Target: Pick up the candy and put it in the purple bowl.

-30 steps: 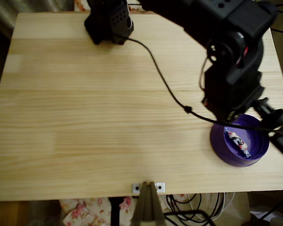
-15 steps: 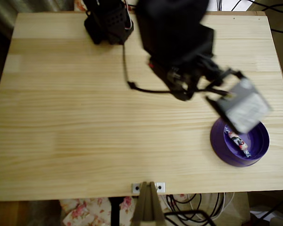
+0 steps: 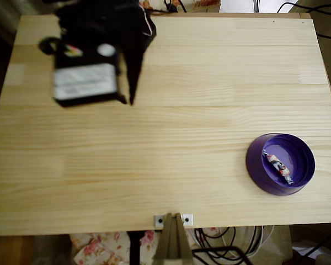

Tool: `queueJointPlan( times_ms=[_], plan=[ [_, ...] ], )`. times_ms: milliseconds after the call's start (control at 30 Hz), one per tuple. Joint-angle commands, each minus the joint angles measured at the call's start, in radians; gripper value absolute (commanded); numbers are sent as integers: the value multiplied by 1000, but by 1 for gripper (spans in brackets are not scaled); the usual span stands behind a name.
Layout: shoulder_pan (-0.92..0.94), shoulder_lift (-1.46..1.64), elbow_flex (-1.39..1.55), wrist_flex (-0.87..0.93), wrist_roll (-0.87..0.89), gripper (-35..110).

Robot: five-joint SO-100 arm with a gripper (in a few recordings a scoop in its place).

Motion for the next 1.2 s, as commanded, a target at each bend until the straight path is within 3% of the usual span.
queueJointPlan(
  times_ms=[0, 367, 867, 1167],
  plan=[
    [84, 146, 61, -26, 5, -1],
    [238, 390, 342, -127, 46, -1],
    [287, 732, 686, -184, 32, -1],
    [304, 736, 761, -201, 54, -1]
  ],
)
